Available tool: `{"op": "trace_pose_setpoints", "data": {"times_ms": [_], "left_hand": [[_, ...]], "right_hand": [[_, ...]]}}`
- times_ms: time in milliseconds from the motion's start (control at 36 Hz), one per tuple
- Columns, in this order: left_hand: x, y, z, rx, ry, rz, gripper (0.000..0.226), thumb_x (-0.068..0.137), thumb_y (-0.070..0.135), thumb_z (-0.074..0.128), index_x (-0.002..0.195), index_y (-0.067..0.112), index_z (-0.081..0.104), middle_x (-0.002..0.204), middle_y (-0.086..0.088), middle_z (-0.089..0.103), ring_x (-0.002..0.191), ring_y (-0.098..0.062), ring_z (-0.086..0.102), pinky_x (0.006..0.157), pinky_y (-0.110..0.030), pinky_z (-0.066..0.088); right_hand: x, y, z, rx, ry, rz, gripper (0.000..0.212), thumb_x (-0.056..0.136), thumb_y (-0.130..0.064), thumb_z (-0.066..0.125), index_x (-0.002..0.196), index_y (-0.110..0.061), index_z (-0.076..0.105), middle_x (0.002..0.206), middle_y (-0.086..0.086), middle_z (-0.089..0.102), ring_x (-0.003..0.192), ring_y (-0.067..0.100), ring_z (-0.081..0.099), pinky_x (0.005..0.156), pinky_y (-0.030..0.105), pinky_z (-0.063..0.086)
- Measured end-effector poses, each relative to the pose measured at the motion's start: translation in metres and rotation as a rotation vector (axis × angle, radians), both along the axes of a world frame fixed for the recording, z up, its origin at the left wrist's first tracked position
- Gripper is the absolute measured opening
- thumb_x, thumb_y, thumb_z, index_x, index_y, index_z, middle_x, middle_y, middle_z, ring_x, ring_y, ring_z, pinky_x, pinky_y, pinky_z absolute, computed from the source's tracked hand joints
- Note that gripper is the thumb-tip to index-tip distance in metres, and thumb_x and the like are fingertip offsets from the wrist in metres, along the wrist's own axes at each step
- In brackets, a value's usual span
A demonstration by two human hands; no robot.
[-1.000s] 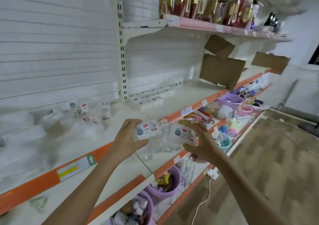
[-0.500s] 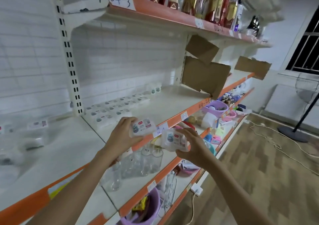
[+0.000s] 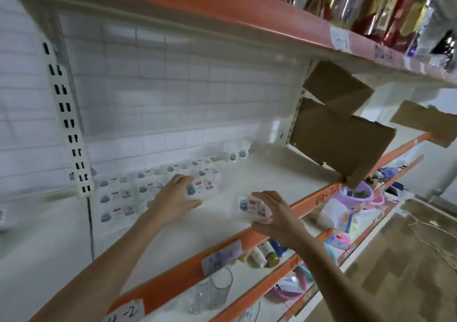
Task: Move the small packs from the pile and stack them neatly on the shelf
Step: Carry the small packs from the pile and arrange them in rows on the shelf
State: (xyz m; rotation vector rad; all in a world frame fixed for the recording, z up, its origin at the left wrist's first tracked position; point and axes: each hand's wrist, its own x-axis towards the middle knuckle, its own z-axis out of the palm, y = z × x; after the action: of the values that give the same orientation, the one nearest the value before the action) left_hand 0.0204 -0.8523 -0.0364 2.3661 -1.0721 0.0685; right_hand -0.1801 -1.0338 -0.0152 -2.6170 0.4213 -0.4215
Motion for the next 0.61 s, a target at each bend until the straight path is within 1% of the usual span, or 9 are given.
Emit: {"op": "trace_pose_setpoints", "data": {"times_ms": [83, 139, 250, 333, 389, 444, 500, 556, 611], "left_hand": [[0.008, -0.004, -0.009, 0.227, -0.195, 0.089, 0.071, 0.081, 0.057, 0.057, 0.14, 0.025, 0.037, 0.146, 0.002, 0.03, 0.138, -0.013, 0.02, 0.114, -0.04, -0.005], [0.011, -0.004, -0.014, 0.297, -0.197, 0.128, 0.068, 0.08, 0.063, 0.053, 0.137, 0.028, 0.042, 0.148, 0.002, 0.026, 0.141, -0.014, 0.013, 0.113, -0.045, -0.01], [0.008, -0.001, -0.02, 0.281, -0.169, 0.167, 0.074, 0.075, 0.07, 0.044, 0.136, 0.028, 0.043, 0.149, 0.004, 0.025, 0.14, -0.015, 0.017, 0.114, -0.041, -0.002], [0.003, 0.0, -0.024, 0.232, -0.154, 0.209, 0.085, 0.068, 0.076, 0.028, 0.136, 0.027, 0.044, 0.149, 0.005, 0.028, 0.138, -0.017, 0.023, 0.115, -0.039, 0.005], [-0.001, -0.001, -0.024, 0.256, -0.151, 0.252, 0.09, 0.064, 0.075, 0.016, 0.135, 0.028, 0.044, 0.146, 0.004, 0.033, 0.136, -0.017, 0.027, 0.114, -0.037, 0.012], [-0.004, -0.002, -0.025, 0.276, -0.142, 0.309, 0.077, 0.074, 0.072, 0.029, 0.136, 0.028, 0.042, 0.143, 0.004, 0.037, 0.133, -0.016, 0.031, 0.112, -0.034, 0.016], [-0.007, -0.006, -0.027, 0.307, -0.13, 0.362, 0.061, 0.086, 0.058, 0.045, 0.138, 0.027, 0.039, 0.142, 0.005, 0.037, 0.133, -0.015, 0.031, 0.112, -0.032, 0.017], [-0.01, -0.01, -0.027, 0.312, -0.108, 0.415, 0.058, 0.088, 0.052, 0.048, 0.14, 0.027, 0.037, 0.142, 0.005, 0.038, 0.132, -0.015, 0.031, 0.112, -0.032, 0.022], [-0.012, -0.014, -0.026, 0.302, -0.09, 0.448, 0.057, 0.089, 0.049, 0.049, 0.14, 0.026, 0.037, 0.143, 0.004, 0.037, 0.133, -0.017, 0.031, 0.111, -0.033, 0.025]], "right_hand": [[0.024, -0.024, -0.003, 0.01, -0.004, 0.046, 0.068, 0.072, -0.02, 0.071, 0.134, -0.02, 0.044, 0.129, -0.002, 0.041, 0.113, 0.014, 0.045, 0.085, 0.014, 0.037], [0.042, -0.039, -0.004, 0.02, 0.015, 0.09, 0.07, 0.07, -0.023, 0.072, 0.134, -0.018, 0.045, 0.127, -0.002, 0.041, 0.112, 0.013, 0.044, 0.084, 0.012, 0.032], [0.078, -0.062, -0.009, 0.06, 0.054, 0.208, 0.08, 0.058, -0.037, 0.06, 0.133, -0.016, 0.046, 0.12, -0.004, 0.04, 0.11, 0.013, 0.042, 0.085, 0.013, 0.031], [0.105, -0.071, -0.017, 0.034, 0.126, 0.317, 0.08, 0.061, -0.039, 0.063, 0.135, -0.018, 0.042, 0.128, -0.001, 0.039, 0.121, 0.02, 0.034, 0.096, 0.021, 0.029], [0.12, -0.073, -0.022, 0.022, 0.177, 0.388, 0.083, 0.06, -0.043, 0.057, 0.137, -0.02, 0.039, 0.134, 0.0, 0.038, 0.125, 0.021, 0.03, 0.1, 0.026, 0.028], [0.132, -0.074, -0.027, 0.021, 0.204, 0.434, 0.084, 0.06, -0.044, 0.053, 0.139, -0.02, 0.037, 0.136, 0.001, 0.036, 0.126, 0.021, 0.028, 0.101, 0.027, 0.027], [0.144, -0.075, -0.031, 0.008, 0.193, 0.469, 0.078, 0.068, -0.042, 0.059, 0.139, -0.019, 0.036, 0.138, 0.001, 0.036, 0.127, 0.022, 0.027, 0.102, 0.025, 0.023], [0.153, -0.076, -0.035, 0.027, 0.168, 0.511, 0.067, 0.078, -0.031, 0.064, 0.138, -0.018, 0.037, 0.139, 0.003, 0.034, 0.129, 0.022, 0.026, 0.102, 0.02, 0.018], [0.158, -0.077, -0.04, 0.088, 0.147, 0.555, 0.062, 0.078, -0.026, 0.066, 0.134, -0.015, 0.042, 0.141, 0.006, 0.027, 0.133, 0.023, 0.022, 0.102, 0.015, 0.016]]}}
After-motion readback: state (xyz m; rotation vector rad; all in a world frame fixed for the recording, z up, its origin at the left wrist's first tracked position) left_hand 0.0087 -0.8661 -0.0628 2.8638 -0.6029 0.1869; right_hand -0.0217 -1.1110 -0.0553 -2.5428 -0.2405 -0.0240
